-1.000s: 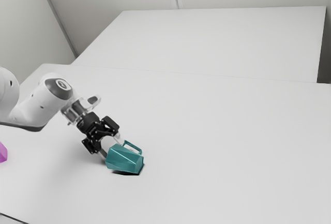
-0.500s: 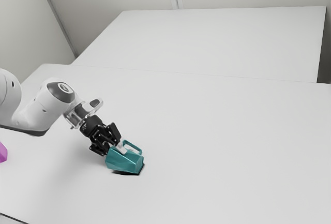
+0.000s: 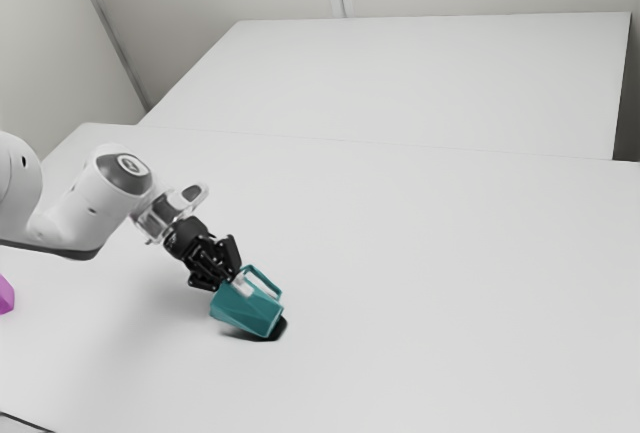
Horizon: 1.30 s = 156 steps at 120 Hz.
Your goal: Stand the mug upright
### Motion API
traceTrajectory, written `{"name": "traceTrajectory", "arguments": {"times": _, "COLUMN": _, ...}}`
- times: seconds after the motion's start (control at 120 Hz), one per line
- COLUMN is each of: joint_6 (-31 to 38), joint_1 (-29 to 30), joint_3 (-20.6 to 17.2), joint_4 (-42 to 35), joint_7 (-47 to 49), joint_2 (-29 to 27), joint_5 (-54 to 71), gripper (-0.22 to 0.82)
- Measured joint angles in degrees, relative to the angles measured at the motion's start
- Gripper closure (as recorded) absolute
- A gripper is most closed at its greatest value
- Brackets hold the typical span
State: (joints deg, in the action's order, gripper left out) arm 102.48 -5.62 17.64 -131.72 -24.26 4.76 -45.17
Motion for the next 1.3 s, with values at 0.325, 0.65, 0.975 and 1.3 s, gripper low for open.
{"name": "traceTrajectory", "arguments": {"times": 0.325, "joint_6": 2.0, "joint_1": -2.7, "joint_3": 0.0, "joint_4": 0.2, "joint_7": 0.9, "joint_2": -2.0, "joint_5": 0.0, "gripper": 0.79}}
{"name": "traceTrajectory", "arguments": {"times": 0.65, "joint_6": 3.7, "joint_1": -3.9, "joint_3": -0.8, "joint_4": 7.4, "joint_7": 1.8, "joint_2": -1.3, "joint_5": 8.3, "gripper": 0.79}}
{"name": "traceTrajectory", "arguments": {"times": 0.975, "joint_6": 8.7, "joint_1": -9.5, "joint_3": -1.4, "joint_4": 12.1, "joint_7": 2.6, "joint_2": -0.8, "joint_5": 23.3, "gripper": 0.79}}
{"name": "traceTrajectory", "arguments": {"times": 1.3, "joint_6": 16.8, "joint_1": -10.7, "joint_3": -6.7, "joint_4": 11.8, "joint_7": 4.7, "joint_2": -0.8, "joint_5": 39.8, "gripper": 0.79}}
